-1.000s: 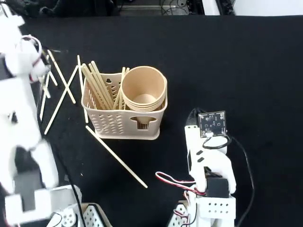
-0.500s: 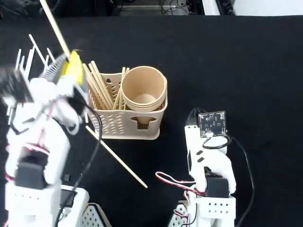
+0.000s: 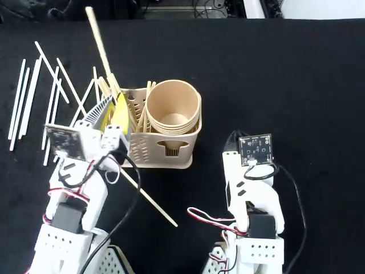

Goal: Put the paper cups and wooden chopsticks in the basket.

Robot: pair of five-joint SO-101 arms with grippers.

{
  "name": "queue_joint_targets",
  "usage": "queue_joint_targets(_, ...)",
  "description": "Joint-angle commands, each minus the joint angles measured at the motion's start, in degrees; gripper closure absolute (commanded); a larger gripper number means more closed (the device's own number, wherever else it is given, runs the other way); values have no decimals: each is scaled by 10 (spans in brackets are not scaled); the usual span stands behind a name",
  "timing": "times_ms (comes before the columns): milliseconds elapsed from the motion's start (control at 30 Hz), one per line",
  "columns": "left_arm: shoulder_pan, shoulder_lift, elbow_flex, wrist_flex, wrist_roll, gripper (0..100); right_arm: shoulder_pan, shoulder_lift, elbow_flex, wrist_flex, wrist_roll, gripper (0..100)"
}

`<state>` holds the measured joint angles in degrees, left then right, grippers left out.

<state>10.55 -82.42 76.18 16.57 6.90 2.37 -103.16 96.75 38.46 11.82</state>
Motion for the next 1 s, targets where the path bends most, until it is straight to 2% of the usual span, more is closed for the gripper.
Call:
queue_joint_targets(0, -1, -5, -5, 43, 4, 855, -4, -39, -2, 3, 2, 983)
queue_joint_targets(100, -17, -5, -51, 113, 50, 815, -4, -39, -2, 3, 2, 983)
queue_joint_targets(233, -55, -5, -138, 210, 54, 812, -4, -39, -2, 3, 3, 983)
queue_joint_targets(400, -190, 1, -277, 347, 56, 794, -4, -39, -2, 3, 3, 983)
queue_joint_targets(467, -250, 9, -301, 379, 55, 780, -4, -38, -2, 3, 3, 983)
queue_joint_targets(633, -344, 127, -305, 382, 52, 778, -4, -38, -2, 3, 3, 983)
queue_joint_targets(800, -356, 332, -346, 345, 52, 778, -5, -38, -2, 3, 3, 983)
queue_joint_targets(967, -353, 564, -484, 367, 57, 780, -5, -38, -2, 3, 3, 983)
